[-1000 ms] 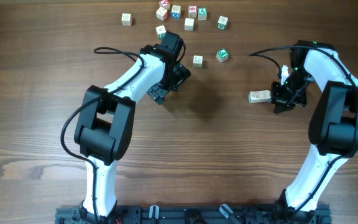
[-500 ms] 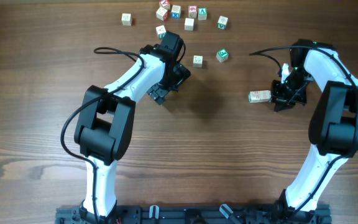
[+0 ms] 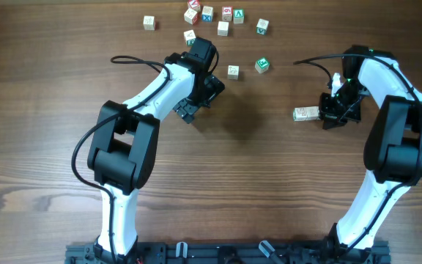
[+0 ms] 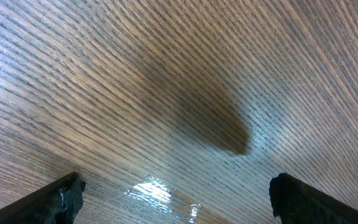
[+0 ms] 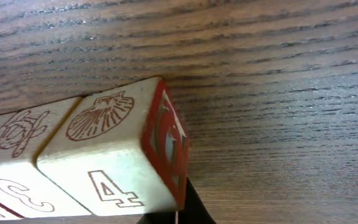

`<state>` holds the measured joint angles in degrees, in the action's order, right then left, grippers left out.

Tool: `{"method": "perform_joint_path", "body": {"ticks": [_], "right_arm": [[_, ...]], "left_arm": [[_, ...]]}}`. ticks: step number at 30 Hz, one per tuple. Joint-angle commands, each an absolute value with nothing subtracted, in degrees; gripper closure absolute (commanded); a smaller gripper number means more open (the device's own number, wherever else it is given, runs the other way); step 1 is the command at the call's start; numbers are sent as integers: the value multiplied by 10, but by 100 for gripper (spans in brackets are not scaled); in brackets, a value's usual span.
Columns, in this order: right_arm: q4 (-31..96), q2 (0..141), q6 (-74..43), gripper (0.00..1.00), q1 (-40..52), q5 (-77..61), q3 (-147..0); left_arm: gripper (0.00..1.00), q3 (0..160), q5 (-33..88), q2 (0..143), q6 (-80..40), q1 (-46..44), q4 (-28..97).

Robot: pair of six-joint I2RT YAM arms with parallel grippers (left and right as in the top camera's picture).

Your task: Form a horizontal line

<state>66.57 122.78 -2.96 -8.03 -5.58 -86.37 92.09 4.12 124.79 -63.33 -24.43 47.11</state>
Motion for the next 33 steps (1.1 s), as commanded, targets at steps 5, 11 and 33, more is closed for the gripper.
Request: {"method": "perform_joint_path", "body": {"ticks": [5,11,33], "right_arm": [[665,1235,-36,96,-79,-91,-862],[712,1235,-93,95,-79,4,-862],[563,1235,-48,96,-79,7,-862]], "left_arm": [[0,908,31,1248,-635,-246,464],[0,908,31,1248,-635,-246,463],[0,908,31,1248,-634,-246,463]]}}
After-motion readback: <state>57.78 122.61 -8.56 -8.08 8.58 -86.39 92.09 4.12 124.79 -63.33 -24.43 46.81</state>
